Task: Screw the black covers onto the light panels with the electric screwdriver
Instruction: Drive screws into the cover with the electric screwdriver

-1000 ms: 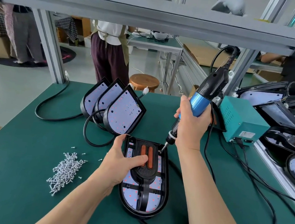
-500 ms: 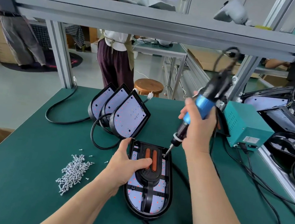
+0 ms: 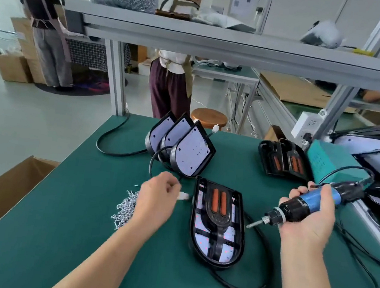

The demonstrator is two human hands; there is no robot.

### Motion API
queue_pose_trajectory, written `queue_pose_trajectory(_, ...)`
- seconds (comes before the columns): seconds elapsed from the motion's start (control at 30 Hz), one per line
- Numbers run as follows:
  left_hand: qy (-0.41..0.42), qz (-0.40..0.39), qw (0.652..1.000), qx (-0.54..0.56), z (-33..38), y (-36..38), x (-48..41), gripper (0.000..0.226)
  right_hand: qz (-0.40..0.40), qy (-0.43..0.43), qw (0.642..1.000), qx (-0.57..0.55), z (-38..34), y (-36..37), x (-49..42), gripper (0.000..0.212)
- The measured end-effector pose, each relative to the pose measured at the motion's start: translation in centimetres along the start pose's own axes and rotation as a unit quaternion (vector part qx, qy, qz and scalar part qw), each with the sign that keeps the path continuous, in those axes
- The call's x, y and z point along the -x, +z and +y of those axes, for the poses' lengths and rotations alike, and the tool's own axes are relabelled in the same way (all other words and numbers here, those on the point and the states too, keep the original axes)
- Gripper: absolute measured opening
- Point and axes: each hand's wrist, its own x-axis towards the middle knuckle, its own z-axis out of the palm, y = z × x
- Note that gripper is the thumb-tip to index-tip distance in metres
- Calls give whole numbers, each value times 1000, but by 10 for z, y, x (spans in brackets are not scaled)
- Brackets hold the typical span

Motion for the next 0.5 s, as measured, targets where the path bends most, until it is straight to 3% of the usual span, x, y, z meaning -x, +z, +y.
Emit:
queue_pose_trajectory(0.1, 40, -39, 984, -167, -19, -15, -12, 7, 14, 27, 998, -47, -3, -9, 9, 23)
queue_pose_trajectory(0.17, 62, -84, 969, -224, -23, -15, -14, 13, 18, 42, 996, -72, -3, -15, 13, 23)
queue_pose_trajectory(0.5, 133, -93, 938, -307, -18, -11, -18, 9, 29, 78, 994, -71, 4, -22, 20, 27)
